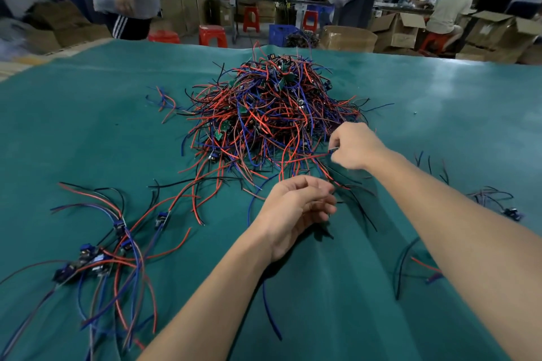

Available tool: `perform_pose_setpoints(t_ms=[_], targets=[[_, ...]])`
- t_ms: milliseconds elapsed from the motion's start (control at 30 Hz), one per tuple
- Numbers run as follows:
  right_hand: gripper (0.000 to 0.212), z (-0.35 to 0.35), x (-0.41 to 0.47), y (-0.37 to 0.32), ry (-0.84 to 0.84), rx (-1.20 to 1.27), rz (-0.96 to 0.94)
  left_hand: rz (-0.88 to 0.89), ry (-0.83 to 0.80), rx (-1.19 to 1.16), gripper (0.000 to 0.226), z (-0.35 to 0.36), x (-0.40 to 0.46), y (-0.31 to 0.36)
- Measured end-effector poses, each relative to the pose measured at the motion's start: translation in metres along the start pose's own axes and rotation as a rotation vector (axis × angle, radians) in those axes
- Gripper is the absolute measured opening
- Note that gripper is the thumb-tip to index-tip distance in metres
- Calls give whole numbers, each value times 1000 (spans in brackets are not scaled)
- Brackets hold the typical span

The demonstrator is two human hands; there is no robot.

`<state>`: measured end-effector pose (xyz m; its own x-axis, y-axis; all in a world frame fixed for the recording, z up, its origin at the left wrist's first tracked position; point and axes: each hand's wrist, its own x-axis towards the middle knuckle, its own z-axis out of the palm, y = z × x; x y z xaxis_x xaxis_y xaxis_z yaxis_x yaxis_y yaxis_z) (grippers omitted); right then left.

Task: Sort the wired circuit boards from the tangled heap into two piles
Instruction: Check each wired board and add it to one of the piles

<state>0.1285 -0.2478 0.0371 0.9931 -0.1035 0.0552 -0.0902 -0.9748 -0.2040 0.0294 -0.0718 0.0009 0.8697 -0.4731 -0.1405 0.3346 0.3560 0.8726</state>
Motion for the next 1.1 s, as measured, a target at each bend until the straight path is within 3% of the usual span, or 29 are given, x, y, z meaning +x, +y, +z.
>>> perform_pose_setpoints(t_ms=[167, 300, 400, 567, 633, 800, 967, 1100], targets=[[19, -18, -14, 21, 147, 245, 61, -1, 4, 10, 9, 1, -1, 1], [13, -62, -45, 26, 347, 980, 132, 10, -1, 8, 11, 0, -1, 1], [11, -87, -80, 24, 358, 1416, 99, 19, -19, 17, 9, 0, -1, -1], [5, -41, -130, -3, 118, 1415, 121, 47, -48, 14, 30, 2, -1, 0], [6, -11, -140, -12, 93, 1408, 181, 53, -75, 24, 39, 2, -2, -1], [12, 24, -142, -19, 271, 1377, 227, 90, -105, 82, 34, 0, -1, -8], [11, 26, -141, -23, 141, 1578, 238, 93, -47, 59, 31, -1, -1, -7], [4, 26, -140, -18, 196, 1531, 225, 85, -54, 74, 8, -2, -1, -6]])
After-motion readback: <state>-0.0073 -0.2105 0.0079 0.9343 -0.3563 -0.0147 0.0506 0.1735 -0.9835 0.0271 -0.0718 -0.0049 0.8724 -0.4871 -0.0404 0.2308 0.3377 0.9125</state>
